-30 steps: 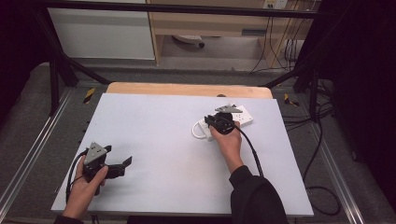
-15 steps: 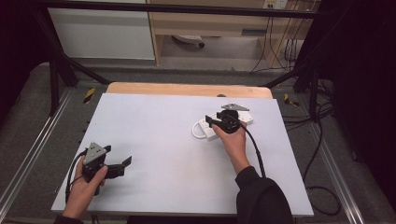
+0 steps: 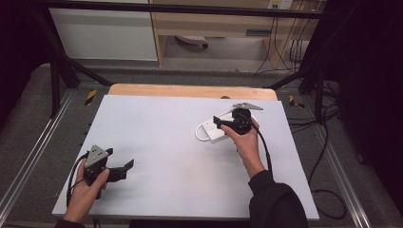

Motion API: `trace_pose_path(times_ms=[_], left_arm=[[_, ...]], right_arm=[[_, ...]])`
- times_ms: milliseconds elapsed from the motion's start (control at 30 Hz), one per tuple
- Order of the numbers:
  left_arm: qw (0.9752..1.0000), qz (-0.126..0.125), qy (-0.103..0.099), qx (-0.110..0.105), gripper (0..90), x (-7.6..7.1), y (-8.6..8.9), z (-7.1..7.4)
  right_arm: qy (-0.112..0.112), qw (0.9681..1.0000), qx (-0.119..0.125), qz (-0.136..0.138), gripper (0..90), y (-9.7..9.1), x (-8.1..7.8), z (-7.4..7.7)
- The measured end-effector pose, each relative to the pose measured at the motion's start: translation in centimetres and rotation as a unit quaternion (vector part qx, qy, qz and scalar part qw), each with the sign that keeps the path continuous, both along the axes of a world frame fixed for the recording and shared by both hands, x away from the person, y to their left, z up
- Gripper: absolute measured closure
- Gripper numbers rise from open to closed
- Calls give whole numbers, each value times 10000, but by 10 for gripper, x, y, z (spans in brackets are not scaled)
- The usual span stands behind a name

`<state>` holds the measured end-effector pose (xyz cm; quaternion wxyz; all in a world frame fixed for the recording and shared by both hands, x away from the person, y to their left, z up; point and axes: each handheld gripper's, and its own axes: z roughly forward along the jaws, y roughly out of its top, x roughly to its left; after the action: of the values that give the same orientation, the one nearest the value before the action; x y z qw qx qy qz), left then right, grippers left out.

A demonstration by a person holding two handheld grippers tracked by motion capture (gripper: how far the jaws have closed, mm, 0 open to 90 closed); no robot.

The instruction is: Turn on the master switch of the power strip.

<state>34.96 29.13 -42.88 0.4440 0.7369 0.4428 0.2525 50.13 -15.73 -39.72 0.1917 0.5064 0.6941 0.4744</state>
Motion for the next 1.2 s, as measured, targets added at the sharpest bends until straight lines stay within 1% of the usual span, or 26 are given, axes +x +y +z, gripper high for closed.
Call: trace_pose_path(times_ms=[67, 167, 267, 367, 433, 533, 633, 733, 833, 967, 1100, 1200], left_arm=[[10000, 3, 1, -6, 67, 0, 0, 0], [10000, 9, 5, -17, 67, 0, 1, 0], [10000, 2, 14, -21, 67, 0, 0, 0], [10000, 0, 13, -17, 67, 0, 0, 0], [10000, 2, 26, -29, 67, 0, 1, 0], [10000, -6, -3, -38, 67, 0, 1, 1], [10000, -4, 24, -71, 67, 0, 1, 0], [10000, 2, 17, -86, 67, 0, 1, 0], [10000, 2, 22, -92, 67, -2, 0, 1], [9999, -76, 42, -127, 67, -4, -3, 2], [9998, -73, 62, -187, 67, -4, -3, 2], [9997, -68, 80, -213, 67, -4, -2, 2]], right_arm=[[-43, 10000, 28, -43, 102, -2, -2, 3], [-128, 9998, 4, -133, 94, -5, -5, 9], [-287, 9992, -200, -187, 100, -5, -9, 14], [-291, 9992, -241, -127, 88, -6, -12, 17], [-313, 9993, -208, -23, 74, -8, -15, 19], [-421, 9990, -62, 163, 60, -14, -20, 23], [-460, 9988, -112, 155, 64, -19, -25, 27], [-504, 9986, -62, 173, 70, -26, -32, 30], [-574, 9981, -81, 186, 70, -32, -39, 33], [-695, 9973, -102, 190, 69, -41, -49, 37], [-799, 9965, -35, 257, 64, -52, -60, 41], [-824, 9962, -72, 256, 68, -59, -67, 42]])
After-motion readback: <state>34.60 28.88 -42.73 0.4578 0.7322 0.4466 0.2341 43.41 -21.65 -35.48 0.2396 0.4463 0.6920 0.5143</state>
